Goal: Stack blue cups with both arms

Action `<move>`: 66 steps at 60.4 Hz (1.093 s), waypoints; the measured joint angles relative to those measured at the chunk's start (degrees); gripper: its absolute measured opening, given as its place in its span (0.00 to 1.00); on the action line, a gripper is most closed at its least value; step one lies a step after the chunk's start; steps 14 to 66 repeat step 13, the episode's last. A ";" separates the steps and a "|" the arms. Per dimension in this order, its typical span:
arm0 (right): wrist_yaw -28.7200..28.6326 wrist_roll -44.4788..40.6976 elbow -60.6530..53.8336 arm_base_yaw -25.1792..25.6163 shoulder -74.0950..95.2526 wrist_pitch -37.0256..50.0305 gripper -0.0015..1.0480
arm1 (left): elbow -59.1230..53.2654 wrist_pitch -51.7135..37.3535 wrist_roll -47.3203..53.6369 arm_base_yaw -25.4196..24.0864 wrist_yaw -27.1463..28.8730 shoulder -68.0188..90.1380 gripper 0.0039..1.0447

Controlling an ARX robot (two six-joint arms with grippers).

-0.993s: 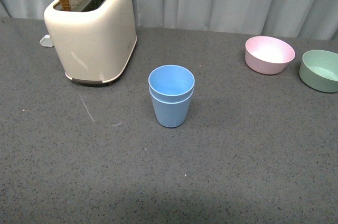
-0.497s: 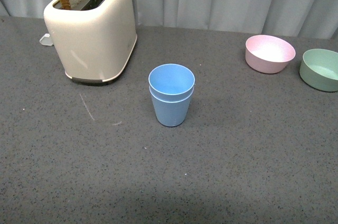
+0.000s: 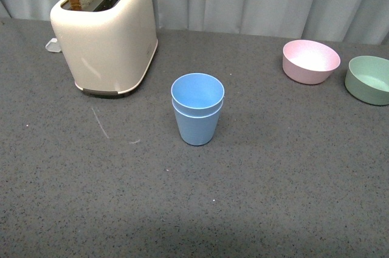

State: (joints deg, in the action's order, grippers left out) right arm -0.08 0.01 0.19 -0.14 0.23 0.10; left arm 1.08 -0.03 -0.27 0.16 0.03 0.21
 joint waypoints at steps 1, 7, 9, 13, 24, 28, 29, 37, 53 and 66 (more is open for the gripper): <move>0.00 0.00 0.00 0.00 -0.02 0.00 0.91 | 0.00 0.00 0.00 -0.02 0.00 -0.02 0.94; 0.00 0.00 0.00 0.00 -0.02 0.00 0.91 | 0.00 0.00 0.00 0.00 0.00 -0.02 0.94; 0.00 0.00 0.00 0.00 -0.02 0.00 0.91 | 0.00 0.00 0.00 -0.02 0.00 -0.02 0.94; 0.00 0.00 0.00 0.00 -0.02 0.00 0.91 | 0.00 0.00 0.00 -0.02 0.00 -0.02 0.94; 0.00 0.00 0.00 0.00 -0.02 0.00 0.91 | 0.00 0.00 0.00 -0.02 0.00 -0.02 0.94; 0.00 0.00 0.00 0.00 -0.02 0.00 0.91 | 0.00 0.00 0.00 -0.02 0.00 -0.02 0.94; 0.00 0.00 0.00 0.00 -0.02 0.00 0.91 | 0.00 0.00 0.00 -0.02 0.00 -0.02 0.94; 0.00 0.00 0.00 0.00 -0.02 0.00 0.91 | 0.00 0.00 0.00 -0.02 0.00 -0.02 0.94; 0.00 0.00 0.00 0.00 -0.02 0.00 0.91 | 0.00 0.00 0.00 -0.02 0.00 -0.02 0.94; 0.00 0.00 0.00 0.00 -0.02 0.00 0.91 | 0.00 0.00 0.00 -0.02 0.00 -0.02 0.94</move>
